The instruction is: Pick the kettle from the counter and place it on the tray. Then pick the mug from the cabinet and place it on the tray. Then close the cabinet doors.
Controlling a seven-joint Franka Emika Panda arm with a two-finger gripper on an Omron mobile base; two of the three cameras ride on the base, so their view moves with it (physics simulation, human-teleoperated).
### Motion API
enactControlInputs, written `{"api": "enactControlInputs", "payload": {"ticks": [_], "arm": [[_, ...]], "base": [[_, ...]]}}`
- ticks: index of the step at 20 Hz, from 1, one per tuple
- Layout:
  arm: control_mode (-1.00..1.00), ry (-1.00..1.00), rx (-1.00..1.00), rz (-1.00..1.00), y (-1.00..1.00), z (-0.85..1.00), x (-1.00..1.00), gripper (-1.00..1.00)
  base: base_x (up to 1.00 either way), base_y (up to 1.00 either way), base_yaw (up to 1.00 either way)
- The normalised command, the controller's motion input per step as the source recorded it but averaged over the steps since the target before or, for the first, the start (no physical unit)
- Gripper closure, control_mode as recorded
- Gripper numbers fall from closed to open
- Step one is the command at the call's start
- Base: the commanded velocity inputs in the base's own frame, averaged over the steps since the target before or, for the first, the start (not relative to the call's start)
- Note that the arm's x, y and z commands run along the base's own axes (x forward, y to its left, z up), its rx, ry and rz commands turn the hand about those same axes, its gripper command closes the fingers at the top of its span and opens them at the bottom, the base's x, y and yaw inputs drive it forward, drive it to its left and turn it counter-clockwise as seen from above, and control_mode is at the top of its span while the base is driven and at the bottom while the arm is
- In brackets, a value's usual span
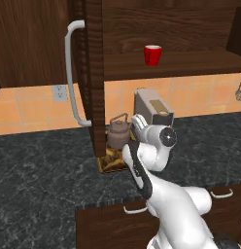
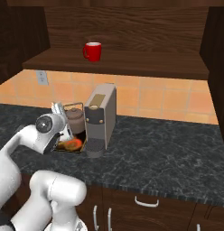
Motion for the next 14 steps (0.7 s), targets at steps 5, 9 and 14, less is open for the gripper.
{"api": "enactControlInputs", "payload": {"ticks": [5,9,14], "arm": [[-1.0,0.62,-0.15,0.03,0.03,0.82,-0.31,-1.0],[-1.0,0.05,-0.01,0.0,0.0,0.0,0.01,-1.0],[-1.0,0.0,-0.02,0.02,-0.09,0.0,-0.08,-1.0]], "base": [[0.0,0.0,0.0],[0.0,0.0,0.0],[0.0,0.0,0.0]]}}
